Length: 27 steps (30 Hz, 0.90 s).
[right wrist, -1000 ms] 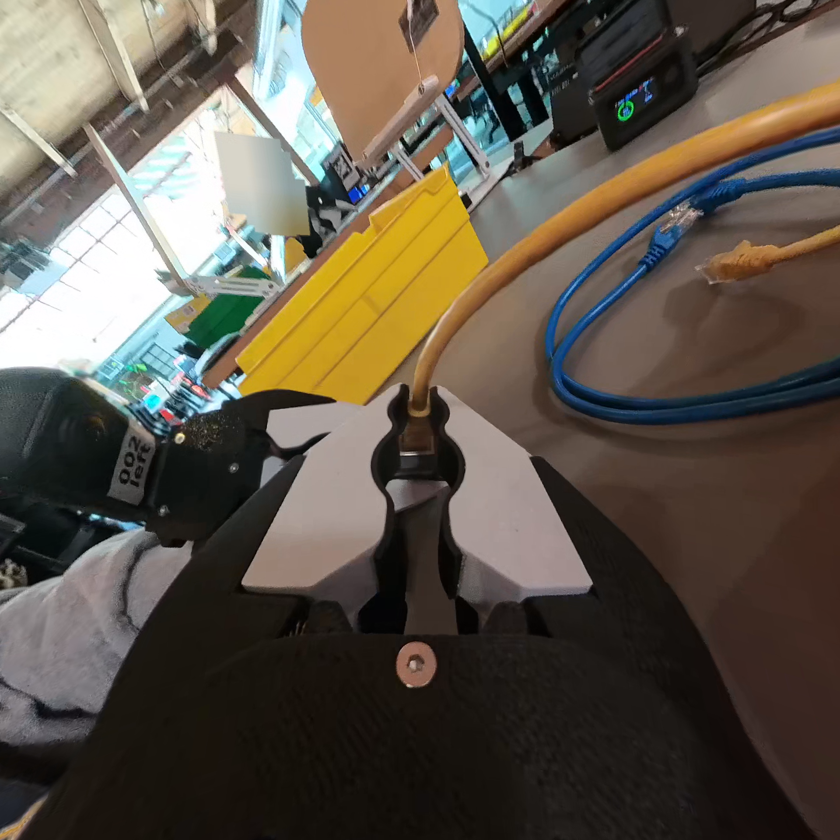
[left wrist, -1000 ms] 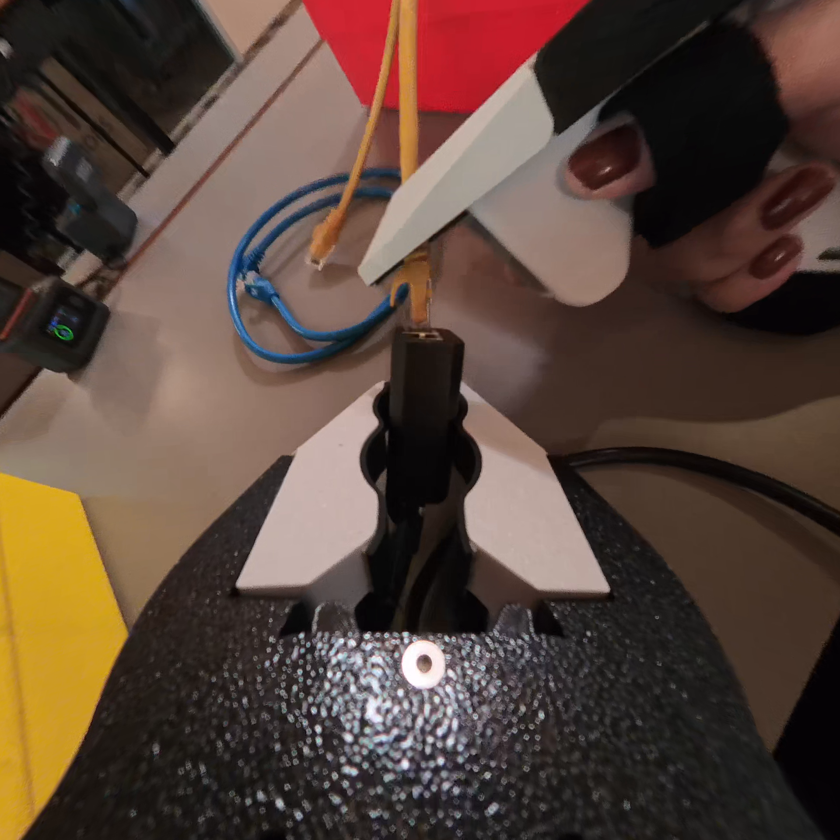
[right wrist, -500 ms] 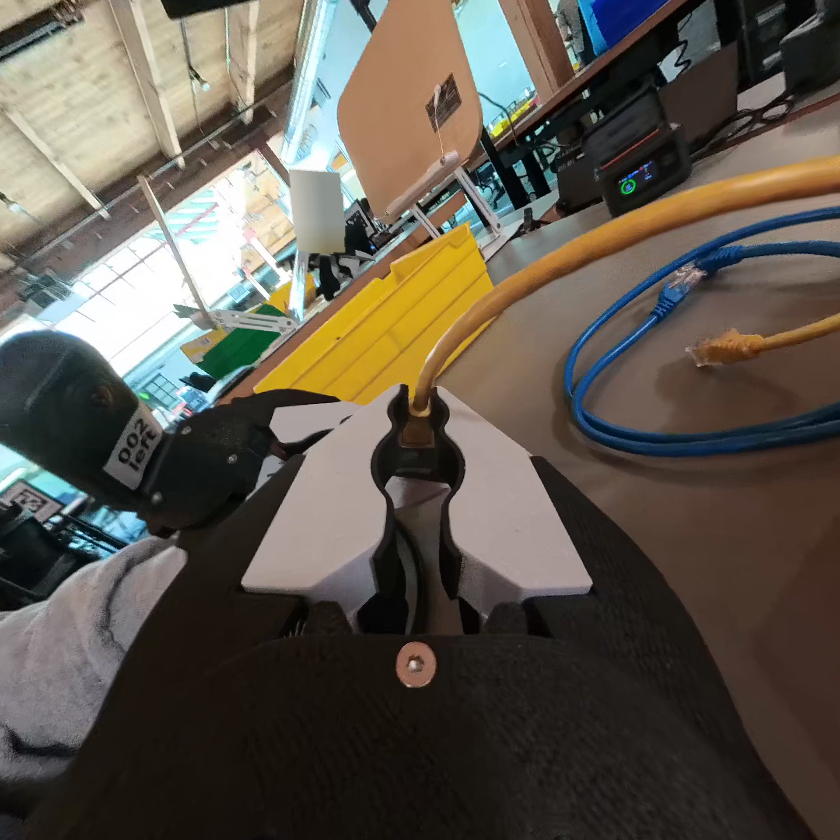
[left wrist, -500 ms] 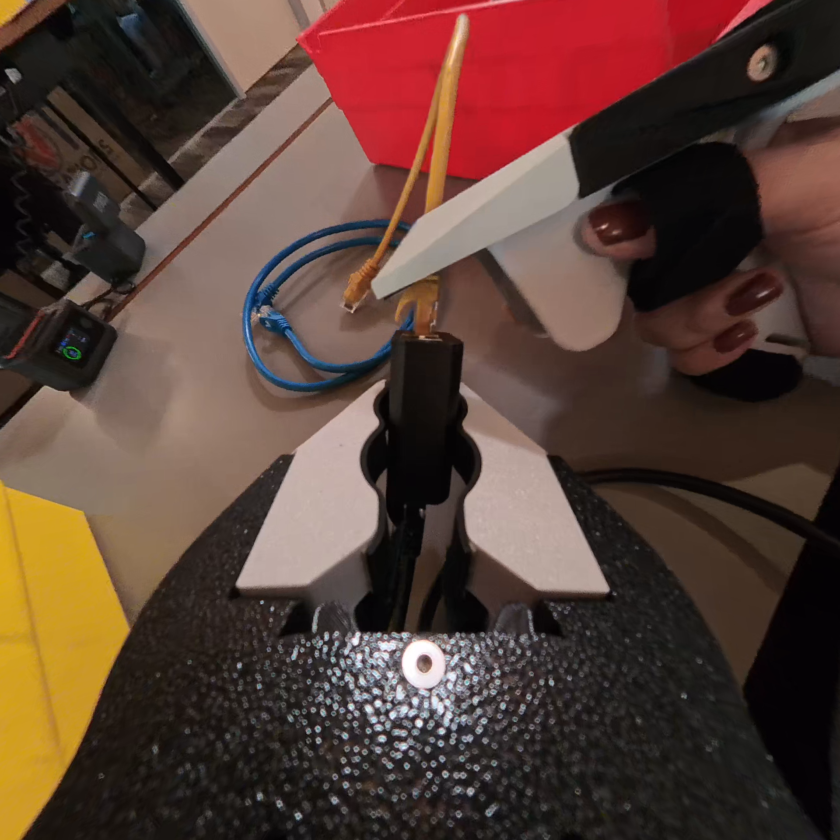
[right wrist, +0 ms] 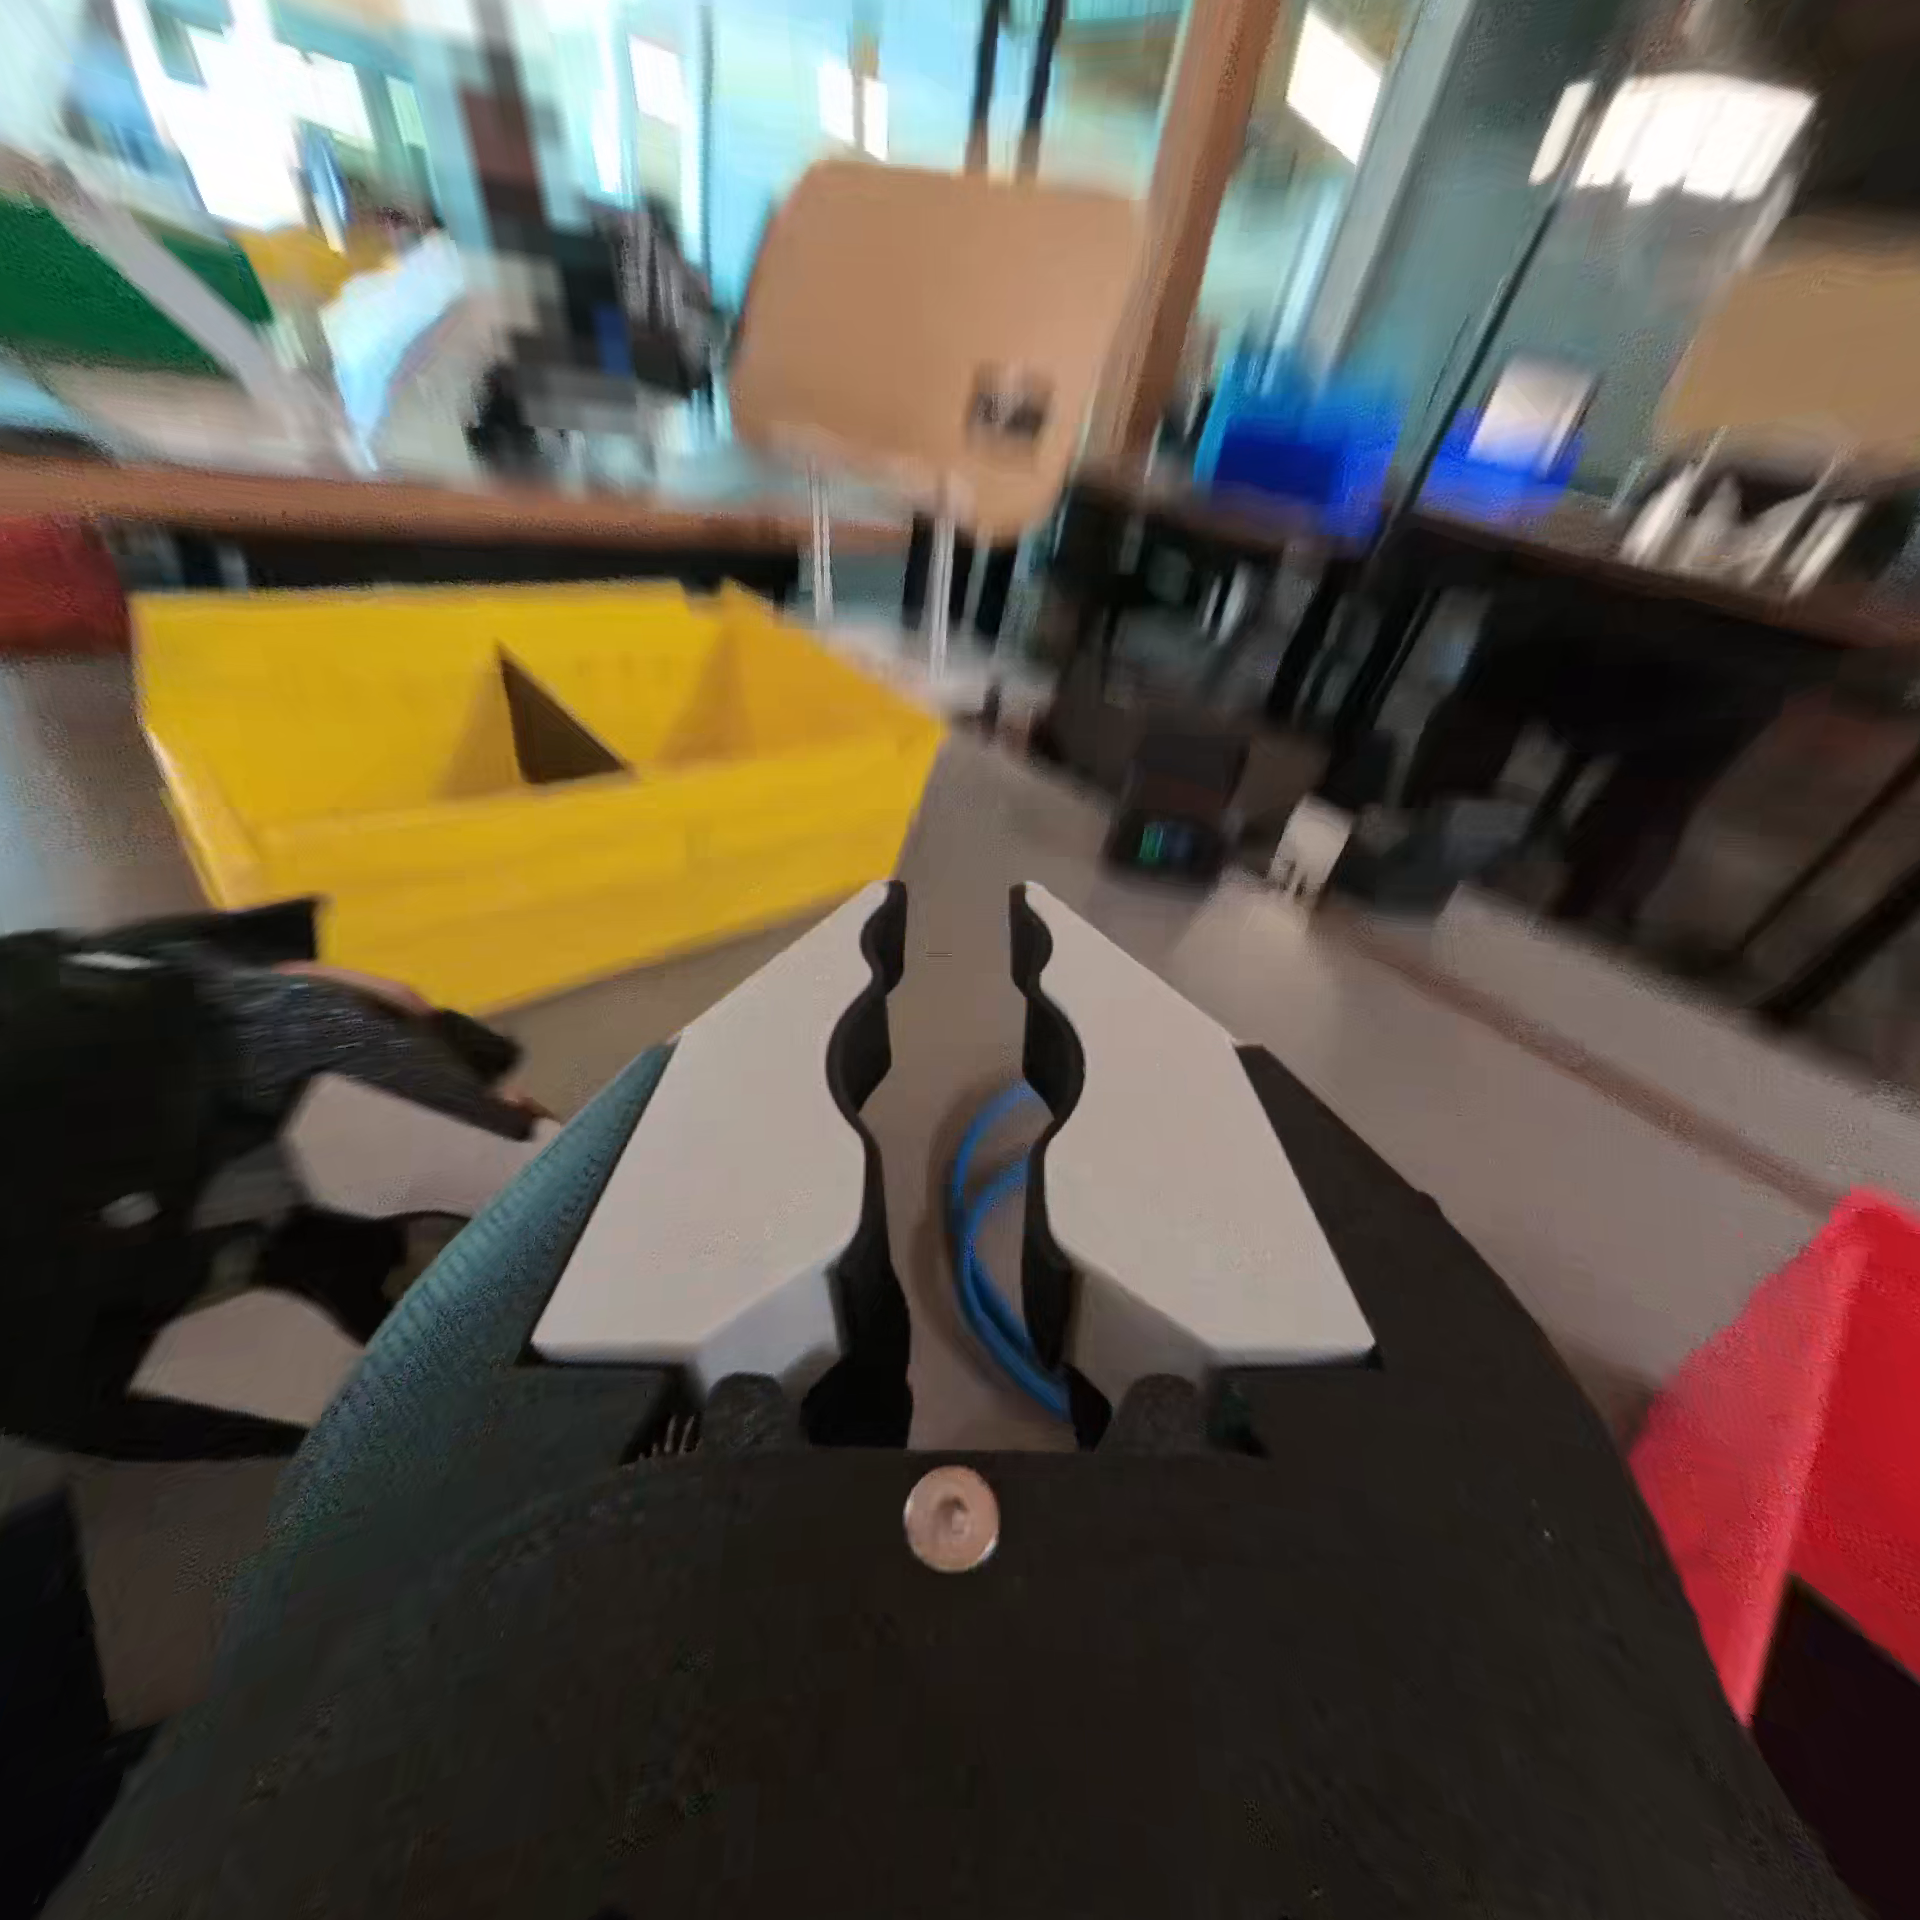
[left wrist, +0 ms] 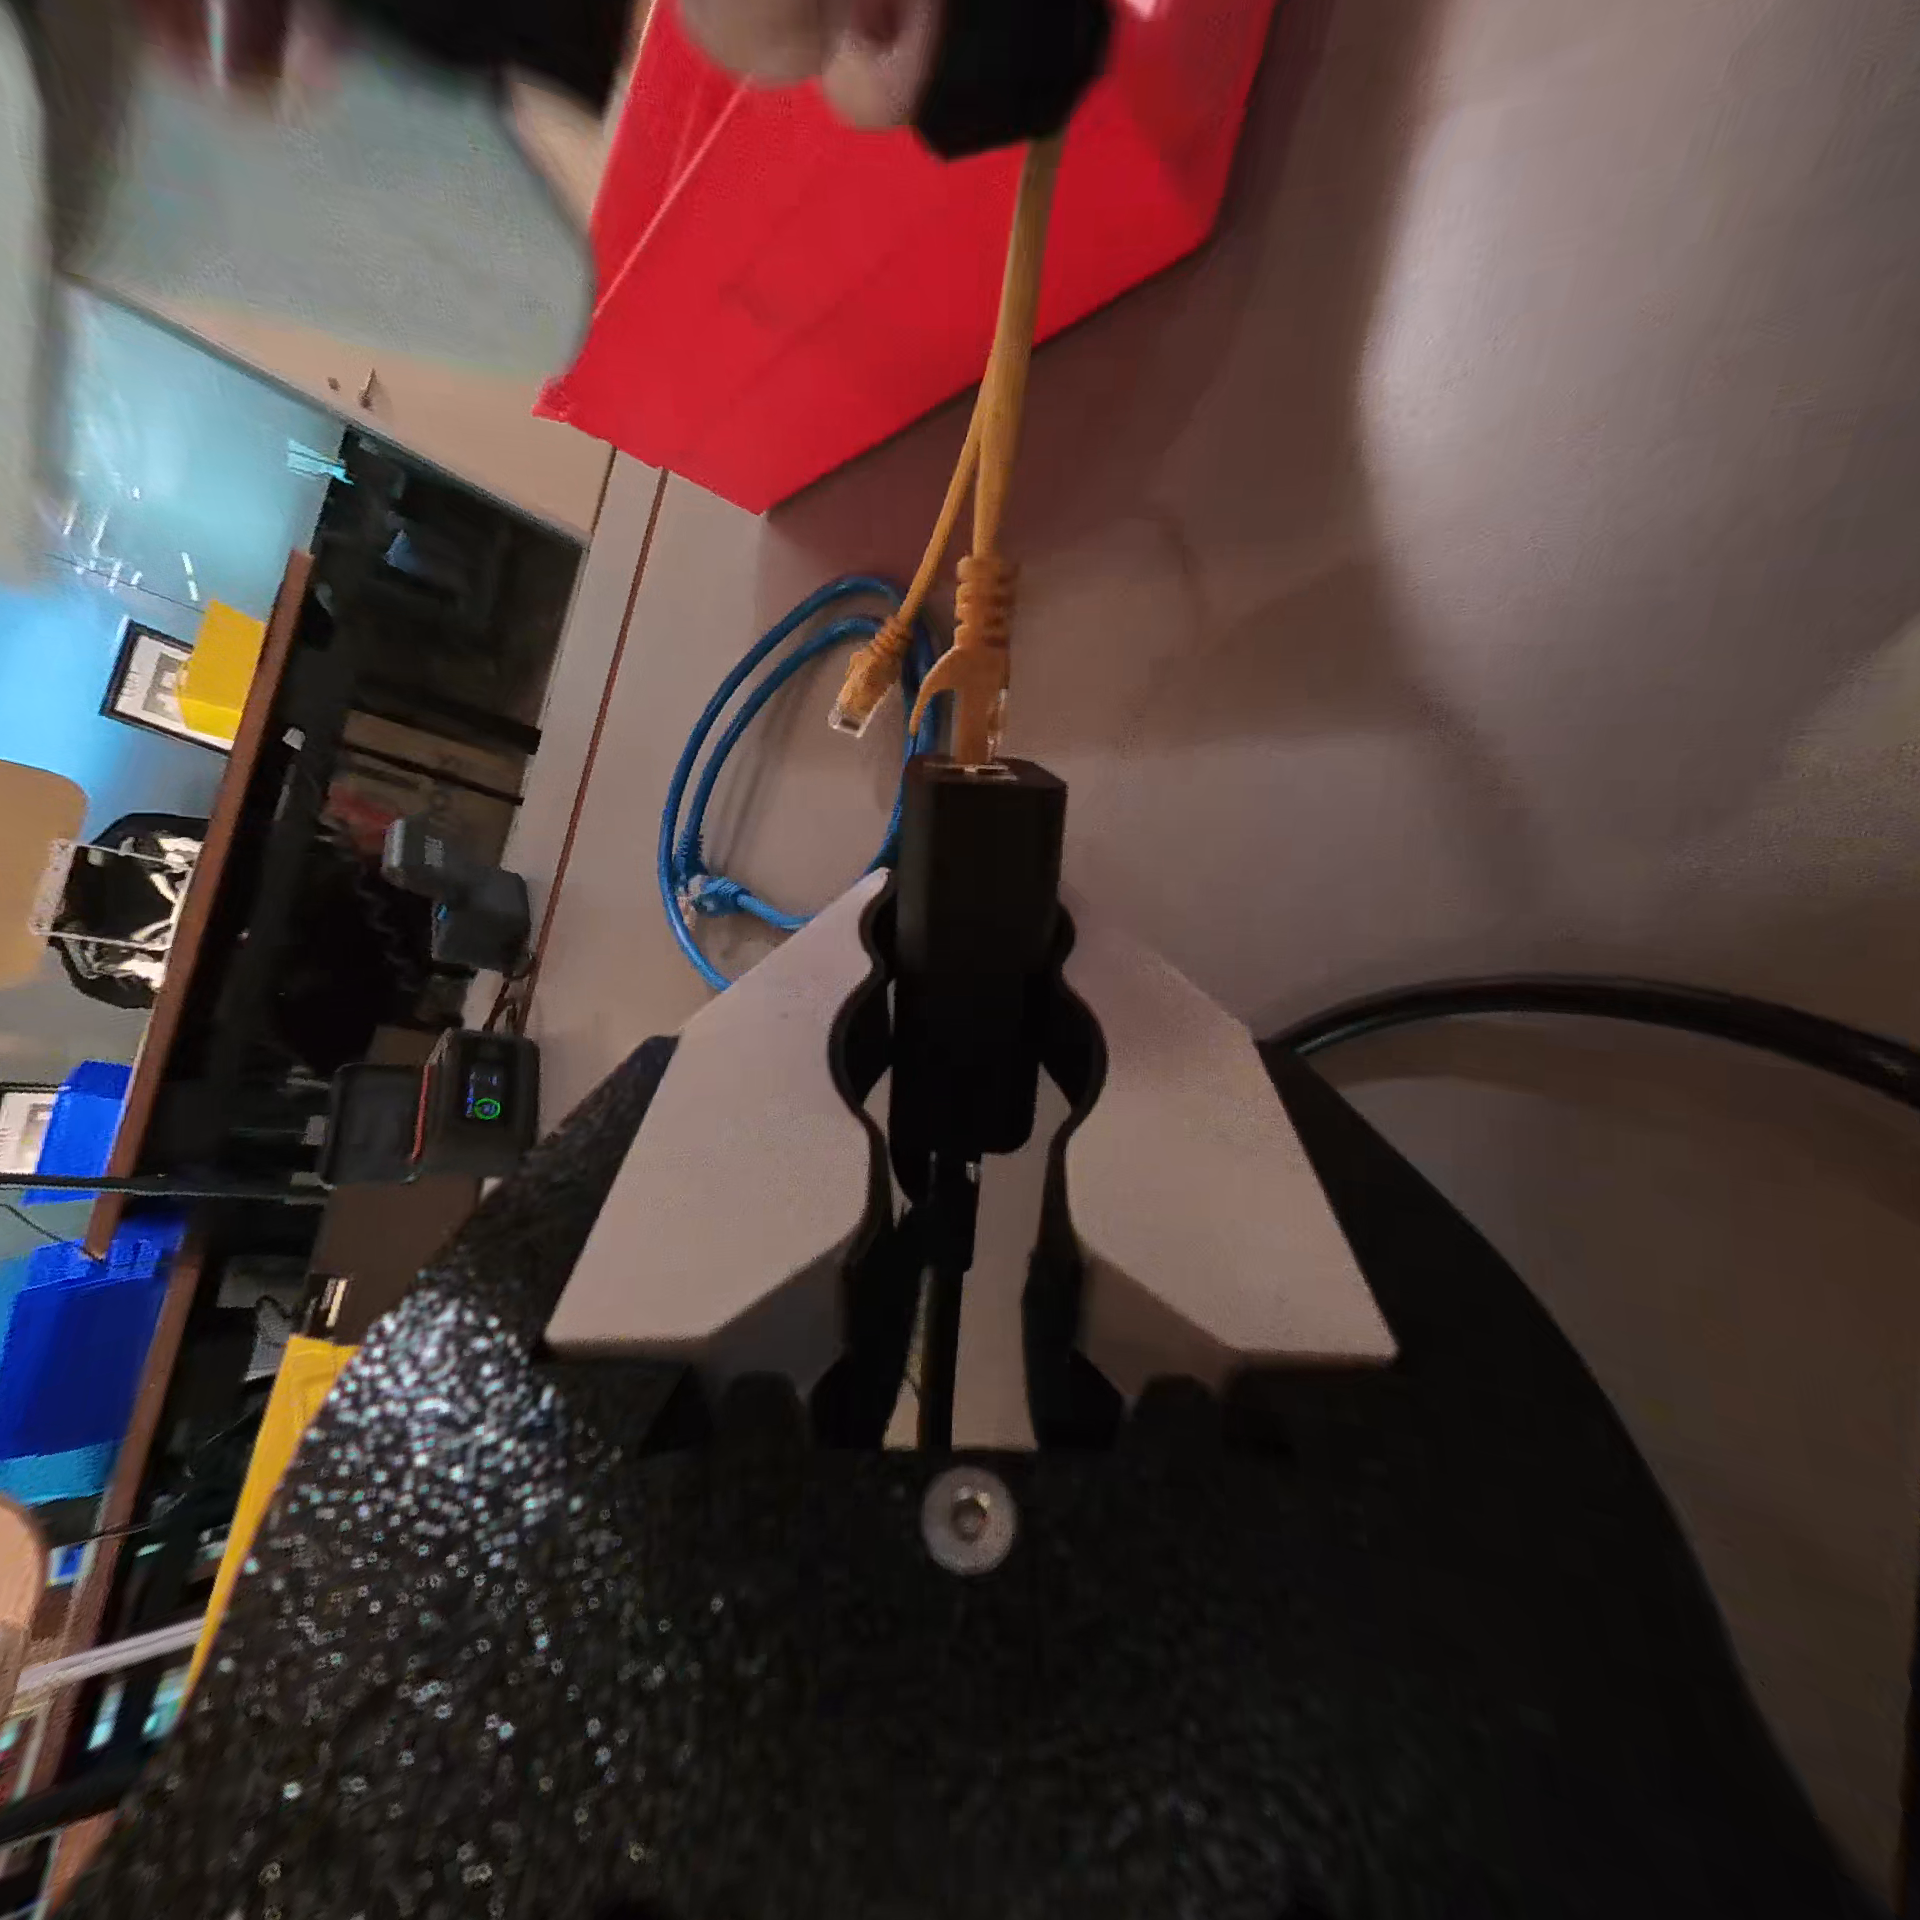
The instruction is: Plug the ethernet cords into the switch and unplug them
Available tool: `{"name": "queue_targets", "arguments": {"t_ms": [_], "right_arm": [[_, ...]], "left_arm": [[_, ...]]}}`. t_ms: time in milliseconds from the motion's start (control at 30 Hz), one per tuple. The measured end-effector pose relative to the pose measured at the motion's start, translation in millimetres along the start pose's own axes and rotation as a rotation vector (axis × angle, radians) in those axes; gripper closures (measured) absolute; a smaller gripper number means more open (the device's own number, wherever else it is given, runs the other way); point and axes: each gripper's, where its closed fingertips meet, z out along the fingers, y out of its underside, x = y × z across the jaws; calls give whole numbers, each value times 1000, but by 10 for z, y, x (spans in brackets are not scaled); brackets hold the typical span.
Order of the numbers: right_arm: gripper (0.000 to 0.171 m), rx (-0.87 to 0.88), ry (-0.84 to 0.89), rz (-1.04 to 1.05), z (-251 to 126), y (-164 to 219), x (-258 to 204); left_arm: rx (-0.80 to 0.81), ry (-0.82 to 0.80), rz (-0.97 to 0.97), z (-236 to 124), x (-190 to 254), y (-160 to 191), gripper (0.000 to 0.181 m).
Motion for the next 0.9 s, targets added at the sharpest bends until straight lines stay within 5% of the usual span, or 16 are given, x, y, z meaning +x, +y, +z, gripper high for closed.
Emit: {"name": "queue_targets", "arguments": {"t_ms": [100,233,367,700,900], "right_arm": [[153,-443,-88,173,479,683,240],[149,-776,-42,243,815,1476,576],[133,-980,-67,297,894,1856,536],[164,-971,-87,116,936,1890,541],[168,-704,42,-129,935,1046,1150]], "left_arm": [[-28,-3,34,79,57,29,160],[-76,-3,87,129,122,110,159],[-93,2,119,150,162,122,159],[-103,-36,160,95,105,95,159],[-105,-96,163,8,-59,116,159]]}}
